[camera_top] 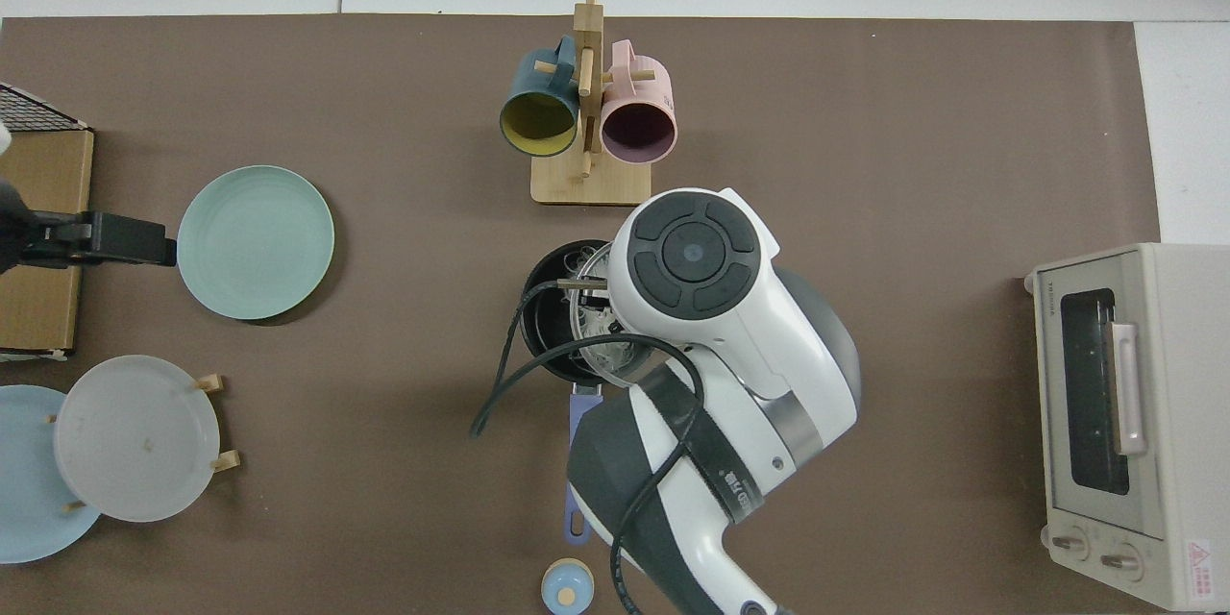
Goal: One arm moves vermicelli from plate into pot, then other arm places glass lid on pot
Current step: 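Lower the glass lid onto the saucepan with the right gripper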
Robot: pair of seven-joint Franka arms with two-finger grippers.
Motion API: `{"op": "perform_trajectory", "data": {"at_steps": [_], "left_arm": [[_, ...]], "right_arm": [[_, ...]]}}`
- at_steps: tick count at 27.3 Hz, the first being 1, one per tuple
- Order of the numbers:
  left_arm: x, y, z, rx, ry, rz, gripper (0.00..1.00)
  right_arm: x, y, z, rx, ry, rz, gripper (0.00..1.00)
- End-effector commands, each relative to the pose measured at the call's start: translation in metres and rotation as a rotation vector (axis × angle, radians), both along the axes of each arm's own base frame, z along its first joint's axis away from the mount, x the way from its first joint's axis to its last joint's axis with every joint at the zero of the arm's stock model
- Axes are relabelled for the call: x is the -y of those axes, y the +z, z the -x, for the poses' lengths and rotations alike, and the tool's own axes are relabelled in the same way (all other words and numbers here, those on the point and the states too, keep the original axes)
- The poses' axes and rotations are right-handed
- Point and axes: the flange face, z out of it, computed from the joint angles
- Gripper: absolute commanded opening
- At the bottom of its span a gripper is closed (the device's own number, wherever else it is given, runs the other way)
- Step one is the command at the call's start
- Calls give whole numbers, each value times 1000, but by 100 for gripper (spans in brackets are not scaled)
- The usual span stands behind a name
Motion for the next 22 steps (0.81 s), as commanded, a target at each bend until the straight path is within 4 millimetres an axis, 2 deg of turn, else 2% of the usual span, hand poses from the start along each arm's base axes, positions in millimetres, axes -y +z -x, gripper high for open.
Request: {"op": "perform_trajectory", "data": {"at_steps": [1,6,8,13,16,22], "left_arm": [[0,-7,9,-12,-40,3,98],[3,-10,8,-17,-49,-87,98],[4,-12,8,-20,-49,-86,99],[11,-12,9,-20,-58,-87,99],[11,-12,8,-17,-44,-82,100],[10,-11,7,-11,12,-64,100]], "right_arm": [[-17,-7,-2,-20,-10,-4,0],[-26,-35,-3,-45,2,19,0],[-27,-40,-5,-46,1,21,0],[-37,-39,-16,-33,0,7,0],[-44,-40,-14,-47,-7,-10,0],[-45,-41,-14,-60,-16,-29,0]]}}
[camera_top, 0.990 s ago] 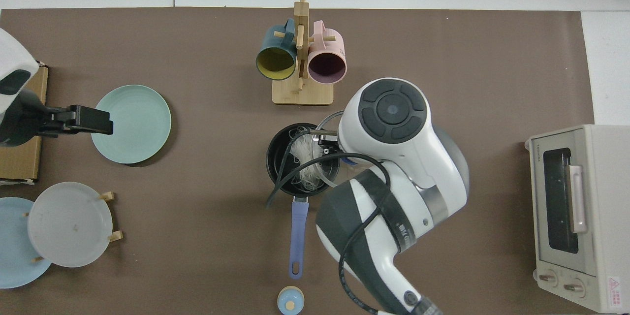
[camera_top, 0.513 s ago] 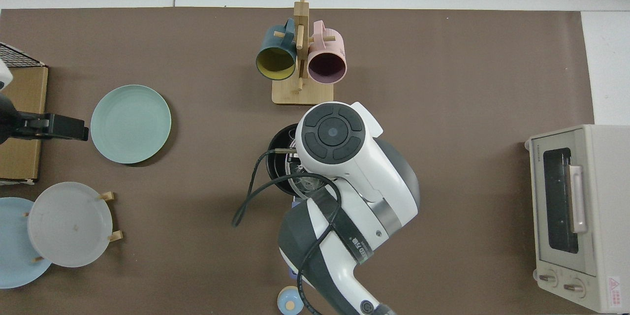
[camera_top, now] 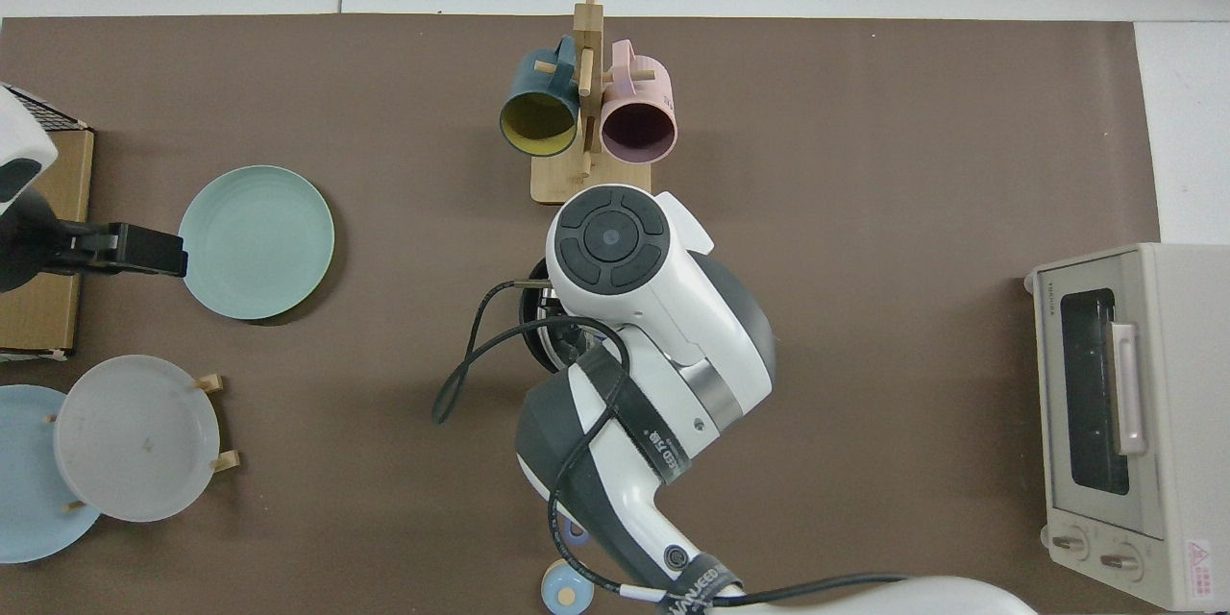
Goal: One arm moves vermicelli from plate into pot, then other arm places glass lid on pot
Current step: 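Lower the glass lid onto the saucepan with the right gripper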
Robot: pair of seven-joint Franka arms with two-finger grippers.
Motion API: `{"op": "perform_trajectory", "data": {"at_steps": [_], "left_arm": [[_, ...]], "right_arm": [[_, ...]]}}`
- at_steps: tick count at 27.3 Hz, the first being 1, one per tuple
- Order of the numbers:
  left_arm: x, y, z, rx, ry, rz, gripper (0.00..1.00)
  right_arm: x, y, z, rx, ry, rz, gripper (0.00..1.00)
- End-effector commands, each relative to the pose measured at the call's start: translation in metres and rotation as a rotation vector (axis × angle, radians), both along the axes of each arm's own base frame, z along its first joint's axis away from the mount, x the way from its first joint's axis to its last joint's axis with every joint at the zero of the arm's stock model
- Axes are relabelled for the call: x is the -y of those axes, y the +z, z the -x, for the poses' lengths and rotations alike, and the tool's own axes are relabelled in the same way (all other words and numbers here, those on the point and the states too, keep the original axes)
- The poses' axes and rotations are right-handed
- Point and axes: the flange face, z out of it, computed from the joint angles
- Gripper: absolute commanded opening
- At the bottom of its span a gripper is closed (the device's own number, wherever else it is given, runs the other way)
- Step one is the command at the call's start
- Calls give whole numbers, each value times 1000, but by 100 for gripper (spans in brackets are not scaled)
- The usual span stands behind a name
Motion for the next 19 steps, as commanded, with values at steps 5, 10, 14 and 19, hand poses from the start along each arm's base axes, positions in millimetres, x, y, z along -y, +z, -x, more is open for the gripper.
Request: {"op": "perform_trajectory", "data": {"at_steps": [5,10,14,19], "left_arm": [[-2,1,6,14,21,-2,100],[-3,1,6,14,24,-4,100],[-4,2,6,16,39,-3,100],[-5,2,5,19,42,-3,100]], "right_arm": [[-13,3,-2,-23,-41,-51,0],[-15,-8,-3,-32,-34,-46,0],[-18,-14,-5,-25,-30,-49,0],[-19,-17,-6,-22,-31,-53,0]]}}
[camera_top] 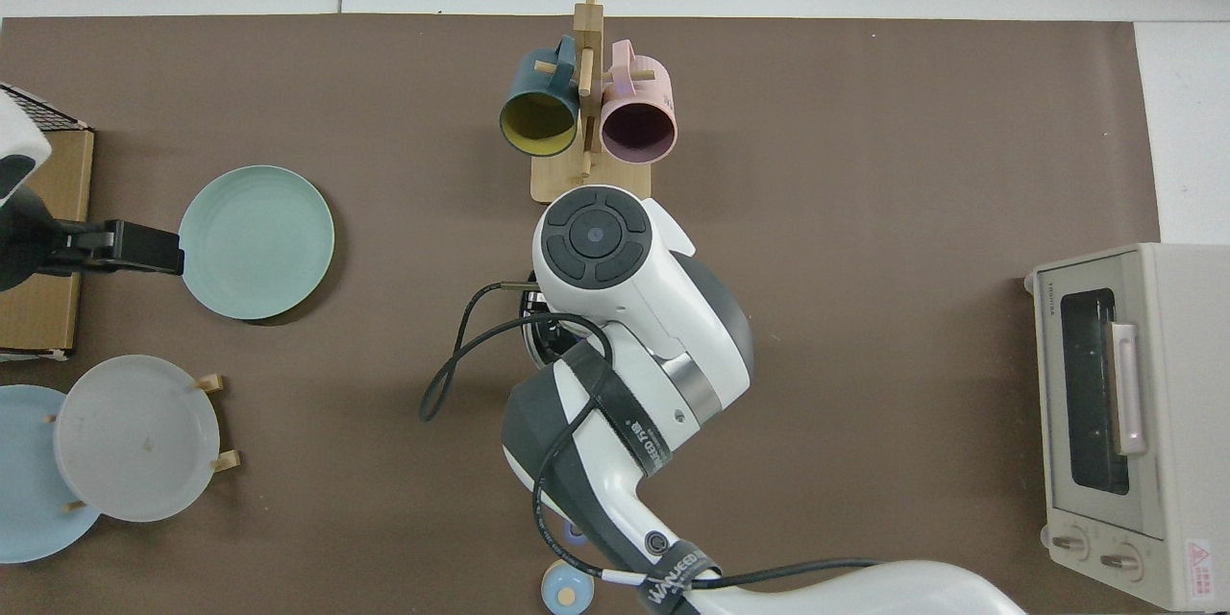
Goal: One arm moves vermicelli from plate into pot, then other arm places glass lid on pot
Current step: 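Lower the glass lid onto the saucepan with the right gripper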
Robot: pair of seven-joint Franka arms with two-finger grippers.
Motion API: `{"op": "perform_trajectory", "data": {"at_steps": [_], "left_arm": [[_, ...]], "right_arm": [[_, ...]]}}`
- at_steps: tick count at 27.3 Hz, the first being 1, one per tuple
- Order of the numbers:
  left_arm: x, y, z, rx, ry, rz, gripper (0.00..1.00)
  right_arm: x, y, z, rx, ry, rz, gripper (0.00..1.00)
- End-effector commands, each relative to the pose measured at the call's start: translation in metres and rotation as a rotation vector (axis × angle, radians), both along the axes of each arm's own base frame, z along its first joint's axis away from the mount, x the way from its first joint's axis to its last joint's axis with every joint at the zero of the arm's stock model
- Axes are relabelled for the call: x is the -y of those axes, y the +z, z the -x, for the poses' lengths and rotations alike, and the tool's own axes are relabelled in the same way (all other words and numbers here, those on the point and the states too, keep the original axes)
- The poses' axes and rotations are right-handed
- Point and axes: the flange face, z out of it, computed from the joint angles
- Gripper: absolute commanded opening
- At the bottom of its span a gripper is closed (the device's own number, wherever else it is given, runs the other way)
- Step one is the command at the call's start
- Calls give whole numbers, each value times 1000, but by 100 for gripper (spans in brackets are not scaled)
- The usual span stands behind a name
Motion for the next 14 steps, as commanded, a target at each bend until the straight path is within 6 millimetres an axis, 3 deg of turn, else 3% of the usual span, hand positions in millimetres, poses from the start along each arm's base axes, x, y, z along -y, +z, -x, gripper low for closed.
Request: {"op": "perform_trajectory", "data": {"at_steps": [1,14], "left_arm": [[-2,1,5,16,18,-4,100],[-2,5,-1,55,67,7,100]], "right_arm": [[-6,-2,-6,3,-25,-29,0],[-6,0,-10,10,-28,-40,0]]}}
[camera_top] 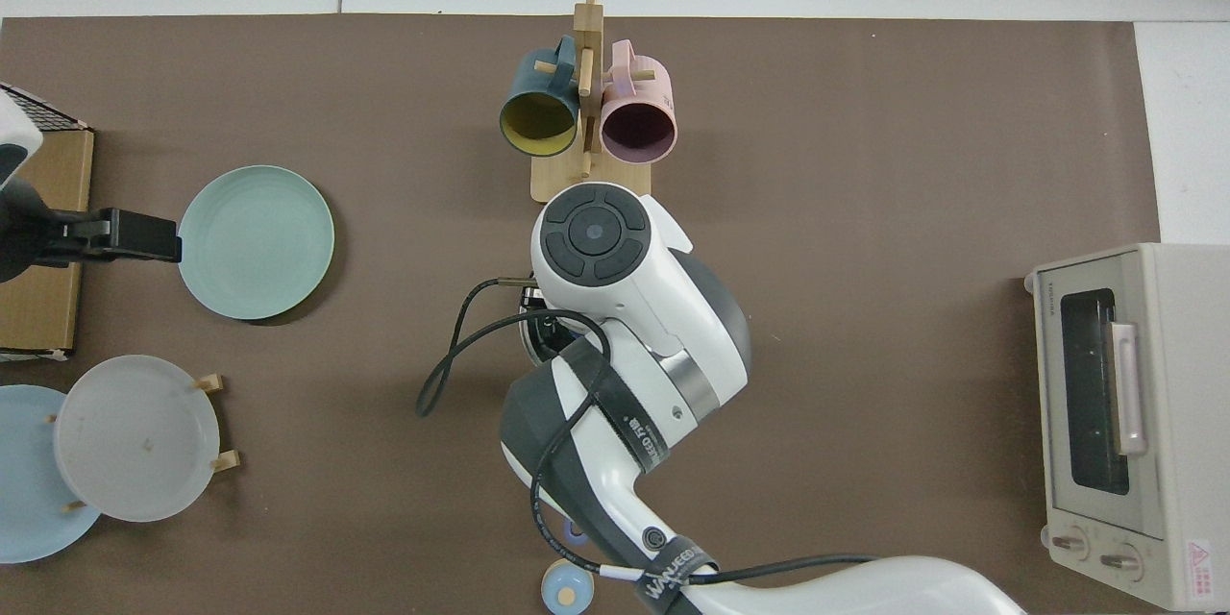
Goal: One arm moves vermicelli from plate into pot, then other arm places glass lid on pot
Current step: 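Lower the glass lid onto the saucepan with the right gripper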
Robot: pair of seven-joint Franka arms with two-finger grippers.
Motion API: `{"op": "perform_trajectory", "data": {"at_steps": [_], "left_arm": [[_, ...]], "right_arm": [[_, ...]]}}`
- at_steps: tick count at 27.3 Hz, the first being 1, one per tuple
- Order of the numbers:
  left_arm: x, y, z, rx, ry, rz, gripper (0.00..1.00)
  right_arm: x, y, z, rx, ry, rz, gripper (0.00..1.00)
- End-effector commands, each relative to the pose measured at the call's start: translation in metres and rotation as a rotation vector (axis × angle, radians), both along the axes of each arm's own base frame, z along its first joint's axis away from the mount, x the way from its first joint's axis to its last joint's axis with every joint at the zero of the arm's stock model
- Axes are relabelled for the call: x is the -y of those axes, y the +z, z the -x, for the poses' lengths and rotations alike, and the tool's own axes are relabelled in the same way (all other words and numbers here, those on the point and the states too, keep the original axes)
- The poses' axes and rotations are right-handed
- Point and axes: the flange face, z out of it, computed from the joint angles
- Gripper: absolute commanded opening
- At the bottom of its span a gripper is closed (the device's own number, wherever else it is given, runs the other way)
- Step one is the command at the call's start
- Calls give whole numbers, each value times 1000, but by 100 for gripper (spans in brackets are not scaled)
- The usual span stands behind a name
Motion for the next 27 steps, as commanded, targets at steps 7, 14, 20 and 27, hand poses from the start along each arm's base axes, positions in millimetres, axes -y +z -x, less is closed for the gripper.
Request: {"op": "perform_trajectory", "data": {"at_steps": [7,14,20,27], "left_arm": [[-3,3,-1,42,38,6,100],[-5,3,-1,40,41,6,100],[-10,3,0,42,50,6,100],[-9,4,-1,47,49,8,100]], "right_arm": [[-7,-6,-11,2,-27,-30,0],[-6,-5,-12,3,-26,-31,0],[-6,-5,-13,4,-24,-30,0],[-6,-3,-12,9,-33,-25,83]]}}
